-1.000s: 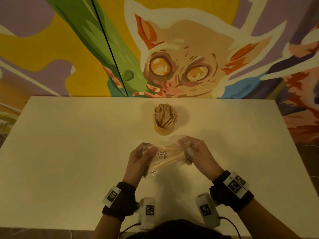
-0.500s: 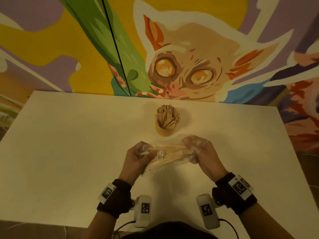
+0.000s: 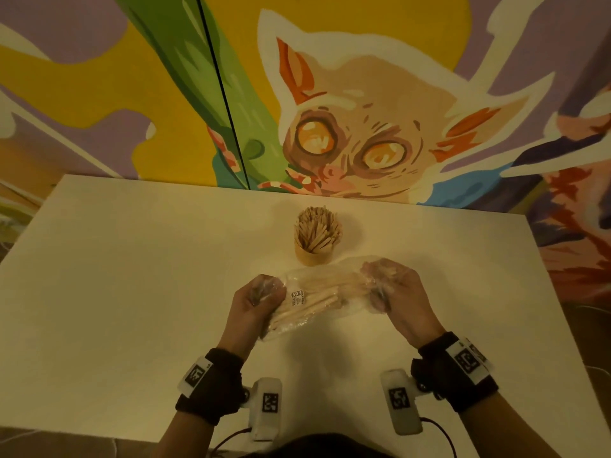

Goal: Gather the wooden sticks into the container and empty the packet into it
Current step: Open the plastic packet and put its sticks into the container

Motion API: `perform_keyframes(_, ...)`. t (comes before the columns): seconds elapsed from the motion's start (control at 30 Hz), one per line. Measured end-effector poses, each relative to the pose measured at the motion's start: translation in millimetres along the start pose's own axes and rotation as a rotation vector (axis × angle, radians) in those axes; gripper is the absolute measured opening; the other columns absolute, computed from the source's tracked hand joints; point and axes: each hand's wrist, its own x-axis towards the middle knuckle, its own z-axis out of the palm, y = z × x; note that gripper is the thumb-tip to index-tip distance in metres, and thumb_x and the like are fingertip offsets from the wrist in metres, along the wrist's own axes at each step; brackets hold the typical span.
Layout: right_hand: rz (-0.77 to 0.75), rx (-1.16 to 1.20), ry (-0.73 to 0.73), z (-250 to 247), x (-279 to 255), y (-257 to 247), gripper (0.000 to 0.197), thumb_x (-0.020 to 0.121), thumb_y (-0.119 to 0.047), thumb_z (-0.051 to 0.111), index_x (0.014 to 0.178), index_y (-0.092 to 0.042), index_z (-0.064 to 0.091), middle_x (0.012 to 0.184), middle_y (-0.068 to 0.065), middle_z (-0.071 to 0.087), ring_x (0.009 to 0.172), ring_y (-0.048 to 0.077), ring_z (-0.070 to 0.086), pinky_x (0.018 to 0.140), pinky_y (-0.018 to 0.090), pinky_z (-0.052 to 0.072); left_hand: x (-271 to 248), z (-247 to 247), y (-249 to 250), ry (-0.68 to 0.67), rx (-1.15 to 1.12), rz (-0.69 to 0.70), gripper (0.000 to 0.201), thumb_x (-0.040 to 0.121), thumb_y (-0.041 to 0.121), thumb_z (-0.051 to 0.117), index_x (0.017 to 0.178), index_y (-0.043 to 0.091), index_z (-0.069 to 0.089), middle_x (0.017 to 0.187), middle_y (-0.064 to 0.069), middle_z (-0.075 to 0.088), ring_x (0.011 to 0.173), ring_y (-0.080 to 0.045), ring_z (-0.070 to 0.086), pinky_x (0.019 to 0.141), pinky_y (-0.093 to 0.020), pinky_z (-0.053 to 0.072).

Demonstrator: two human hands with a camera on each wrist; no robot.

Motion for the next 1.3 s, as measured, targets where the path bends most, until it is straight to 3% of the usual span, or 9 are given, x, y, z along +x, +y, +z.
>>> perform_keyframes(0.07, -0.022, -0.004, -0.002, -5.1, -0.9, -0.4, 0.065, 0.065, -0.042, 0.078, 0.09, 0.015, 0.059, 0.057, 0.006, 0.052, 0.04, 0.009, 0.038, 0.045, 0.025, 0.022, -0.3, -4.5, -0.2, 0.018, -0.014, -0.014, 0.025, 0.079, 0.029, 0.07, 0.086, 0.005, 0.064, 0.082, -0.015, 0.065, 0.077, -0.027, 0.06, 0.074, -0.039, 0.045)
perform_keyframes(0.2, 0.05, -0.058, 0.018, -9.8, 0.6, 7.0, 0.023, 0.094, -0.002, 0.056, 0.087, 0.019, 0.055, 0.051, 0.006, 0.047, 0.038, 0.011, 0.034, 0.045, 0.025, 0.021, -3.2, -4.2, -1.7, 0.026, 0.046, -0.002, 0.03, 0.071, 0.036, 0.075, 0.082, 0.009, 0.066, 0.079, -0.012, 0.066, 0.077, -0.026, 0.063, 0.075, -0.039, 0.048)
perform_keyframes(0.37, 0.122, -0.104, 0.031, 1.4, 0.8, 16.2, 0.018, 0.093, -0.01, 0.062, 0.081, 0.003, 0.062, 0.055, 0.009, 0.037, 0.037, 0.012, 0.03, 0.042, 0.019, 0.023, -1.9, 9.6, -1.6, -0.006, 0.143, 0.045, 0.03, 0.073, 0.04, 0.074, 0.077, 0.012, 0.063, 0.076, -0.005, 0.066, 0.069, -0.014, 0.062, 0.067, -0.028, 0.048)
perform_keyframes(0.5, 0.107, -0.1, 0.044, 1.0, 2.7, 16.0, 0.024, 0.085, -0.017, 0.071, 0.084, 0.005, 0.063, 0.06, 0.016, 0.043, 0.04, 0.013, 0.035, 0.041, 0.018, 0.025, -1.8, 10.4, -2.9, -0.018, 0.141, 0.04, 0.036, 0.073, 0.039, 0.073, 0.081, 0.005, 0.063, 0.077, -0.001, 0.066, 0.071, -0.01, 0.061, 0.067, -0.026, 0.046)
perform_keyframes(0.63, 0.035, -0.092, 0.035, -8.4, 5.7, 8.4, 0.019, 0.093, 0.007, 0.054, 0.079, 0.0, 0.065, 0.058, 0.005, 0.057, 0.038, 0.011, 0.037, 0.042, 0.018, 0.027, -1.9, 3.4, -7.3, 0.024, 0.056, -0.038, 0.016, 0.076, 0.026, 0.073, 0.083, 0.012, 0.07, 0.081, 0.0, 0.071, 0.08, -0.013, 0.067, 0.072, -0.022, 0.051)
perform_keyframes(0.83, 0.043, -0.087, 0.121, -23.7, 24.0, -18.3, 0.016, 0.093, -0.012, 0.061, 0.084, 0.001, 0.063, 0.058, 0.01, 0.044, 0.043, 0.014, 0.036, 0.044, 0.028, 0.024, -4.8, -14.4, -17.0, 0.111, -0.091, -0.159, 0.016, 0.078, 0.024, 0.078, 0.086, 0.012, 0.071, 0.082, -0.008, 0.071, 0.073, -0.018, 0.067, 0.062, -0.022, 0.053)
perform_keyframes(0.97, 0.035, -0.111, 0.094, -32.3, 44.2, -33.0, 0.018, 0.095, -0.01, 0.059, 0.08, -0.002, 0.063, 0.055, 0.006, 0.048, 0.042, 0.014, 0.036, 0.046, 0.032, 0.02, -8.4, -15.8, -15.3, 0.168, -0.214, -0.255, 0.014, 0.096, 0.008, 0.049, 0.092, 0.004, 0.062, 0.064, 0.0, 0.067, 0.048, -0.005, 0.059, 0.041, -0.015, 0.043)
perform_keyframes(1.2, 0.07, 0.001, 0.122, -44.5, 86.9, -43.1, 0.017, 0.097, -0.01, 0.057, 0.081, -0.007, 0.06, 0.065, 0.009, 0.046, 0.048, 0.011, 0.036, 0.044, 0.019, 0.029, -9.8, -34.8, -19.6, 0.278, -0.509, -0.331, 0.038, 0.098, 0.023, 0.037, 0.08, 0.015, 0.069, 0.05, 0.003, 0.052, 0.03, -0.002, 0.039, 0.029, -0.012, 0.032)
perform_keyframes(1.3, 0.061, -0.025, 0.143, -46.7, 107.0, -40.0, 0.017, 0.096, -0.009, 0.057, 0.08, -0.007, 0.06, 0.063, 0.008, 0.047, 0.047, 0.012, 0.037, 0.043, 0.02, 0.029, -5.6, -54.3, -30.7, 0.319, -0.632, -0.382, 0.03, 0.1, 0.027, 0.034, 0.09, 0.014, 0.059, 0.051, 0.003, 0.047, 0.03, -0.004, 0.034, 0.028, -0.013, 0.029)
